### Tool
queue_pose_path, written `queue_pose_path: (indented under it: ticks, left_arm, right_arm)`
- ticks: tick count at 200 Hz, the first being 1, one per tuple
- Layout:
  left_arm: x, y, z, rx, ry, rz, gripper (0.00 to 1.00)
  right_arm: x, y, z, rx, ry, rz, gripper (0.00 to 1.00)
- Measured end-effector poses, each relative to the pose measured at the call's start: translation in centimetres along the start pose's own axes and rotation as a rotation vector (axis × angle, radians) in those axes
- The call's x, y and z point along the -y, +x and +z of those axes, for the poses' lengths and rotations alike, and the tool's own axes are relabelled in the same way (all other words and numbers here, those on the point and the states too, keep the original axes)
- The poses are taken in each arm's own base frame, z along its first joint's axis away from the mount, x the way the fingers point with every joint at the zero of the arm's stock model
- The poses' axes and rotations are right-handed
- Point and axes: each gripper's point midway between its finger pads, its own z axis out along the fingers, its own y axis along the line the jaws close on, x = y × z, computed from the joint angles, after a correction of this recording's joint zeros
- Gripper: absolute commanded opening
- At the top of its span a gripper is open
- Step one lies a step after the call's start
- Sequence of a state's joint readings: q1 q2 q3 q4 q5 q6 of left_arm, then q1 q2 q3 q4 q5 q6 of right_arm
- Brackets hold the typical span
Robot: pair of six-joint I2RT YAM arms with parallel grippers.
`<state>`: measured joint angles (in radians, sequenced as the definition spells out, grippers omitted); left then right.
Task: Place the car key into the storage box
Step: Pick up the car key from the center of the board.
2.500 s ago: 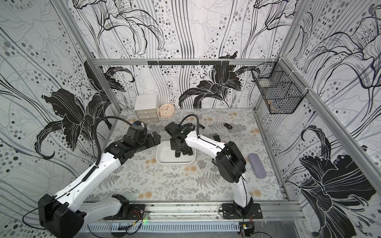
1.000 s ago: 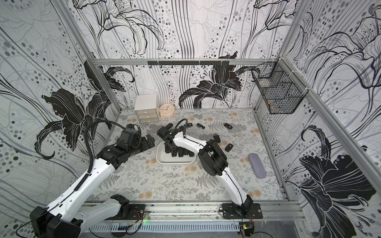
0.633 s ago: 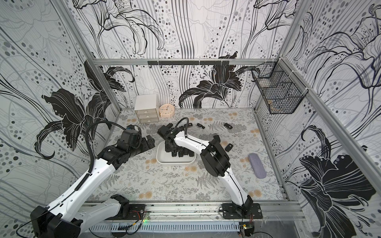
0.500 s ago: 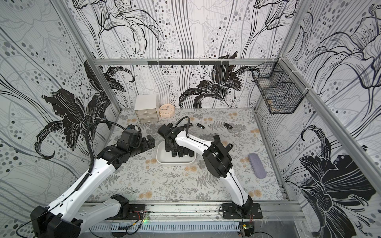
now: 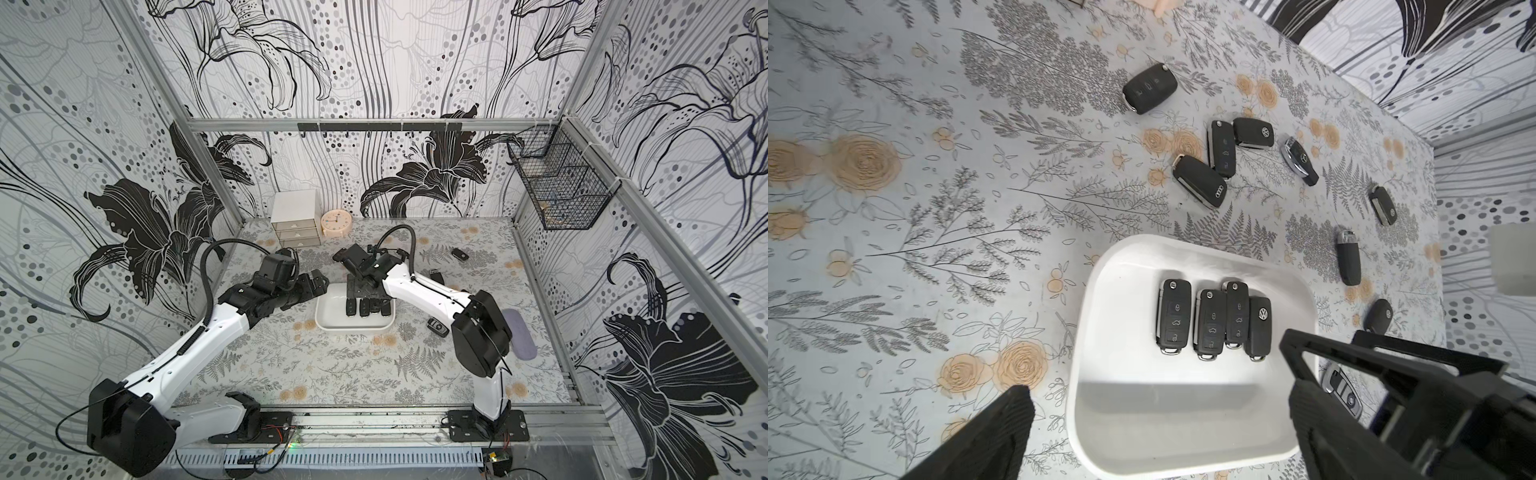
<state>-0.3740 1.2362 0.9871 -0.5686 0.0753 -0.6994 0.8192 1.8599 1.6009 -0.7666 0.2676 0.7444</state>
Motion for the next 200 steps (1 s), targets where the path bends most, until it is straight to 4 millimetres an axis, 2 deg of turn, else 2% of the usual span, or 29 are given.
queue_pose_path:
  ticks: [47, 98, 109, 114, 161, 200]
  left_arm:
    - [4.0, -0.9, 1.9, -0.042, 0.113, 0.019, 0.99]
    - [9.2, -0.2, 3.8, -0.104, 0.214, 0.088, 0.99]
    - [9.9, 0.2, 4.1, -0.117, 0.226, 0.098, 0.99]
    - [10.2, 0.2, 4.2, -0.122, 0.231, 0.103, 0.99]
    - [12.9, 0.7, 4.8, -0.155, 0.286, 0.132, 0.99]
    - [14.5, 1.0, 4.6, -0.168, 0.320, 0.151, 0.99]
  right_arm:
    - [6.3, -0.7, -0.5, 0.024, 0.089, 0.084, 1.00]
    - [13.5, -0.8, -1.0, 0.027, 0.177, 0.208, 0.96]
    - [15.0, -0.8, -1.0, 0.028, 0.195, 0.236, 0.96]
    - [15.6, -0.7, -0.9, 0.026, 0.203, 0.246, 0.92]
    - [21.4, 0.8, 0.8, -0.019, 0.284, 0.363, 0.86]
    - [25.3, 1.8, 2.0, -0.053, 0.317, 0.460, 0.79]
